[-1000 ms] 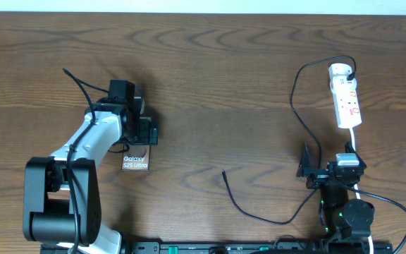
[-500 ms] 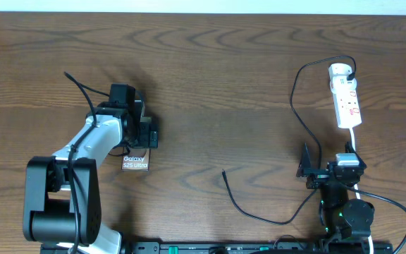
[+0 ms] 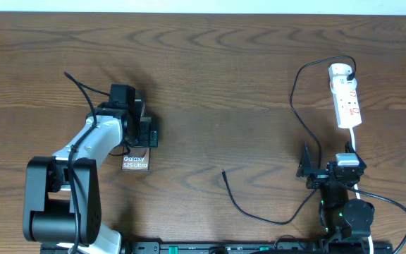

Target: Plug charger to phone and switch on socket

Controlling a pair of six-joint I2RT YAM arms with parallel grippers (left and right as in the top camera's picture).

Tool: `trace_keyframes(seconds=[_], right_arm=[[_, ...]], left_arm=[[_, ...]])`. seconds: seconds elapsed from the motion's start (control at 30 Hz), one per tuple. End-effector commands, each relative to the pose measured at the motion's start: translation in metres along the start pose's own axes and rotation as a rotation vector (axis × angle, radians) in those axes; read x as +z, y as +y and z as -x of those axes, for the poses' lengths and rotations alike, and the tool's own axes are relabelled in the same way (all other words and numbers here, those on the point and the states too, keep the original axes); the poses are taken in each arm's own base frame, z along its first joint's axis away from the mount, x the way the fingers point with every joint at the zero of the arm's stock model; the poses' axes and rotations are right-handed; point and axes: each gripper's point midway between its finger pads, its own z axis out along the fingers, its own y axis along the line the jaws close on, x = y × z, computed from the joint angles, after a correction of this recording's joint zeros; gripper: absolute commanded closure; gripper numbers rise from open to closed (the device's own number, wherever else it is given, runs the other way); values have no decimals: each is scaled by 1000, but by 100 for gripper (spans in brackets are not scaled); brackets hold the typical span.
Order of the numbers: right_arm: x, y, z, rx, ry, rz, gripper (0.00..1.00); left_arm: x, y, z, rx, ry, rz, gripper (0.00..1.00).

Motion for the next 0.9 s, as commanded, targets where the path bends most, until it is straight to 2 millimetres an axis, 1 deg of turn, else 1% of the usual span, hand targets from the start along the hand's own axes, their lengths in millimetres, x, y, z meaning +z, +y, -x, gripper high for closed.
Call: trace_keyframes(seconds=[0.0,0.47,0.67,0.77,0.87], right_arm=[[0,1,-2,10,6,1,1],[0,1,-2,10,6,1,1],[0,1,-2,10,6,1,1],[0,1,-2,10,6,1,1],[0,1,-2,10,7,1,1]], left_arm=[[3,3,-10,10,19,22,2],[5,6,-12,11,28,38,2],[6,4,-13,34,33,63,2],[7,-1,-13,50,33,62,2],[7,0,-13,60,32,84,2]])
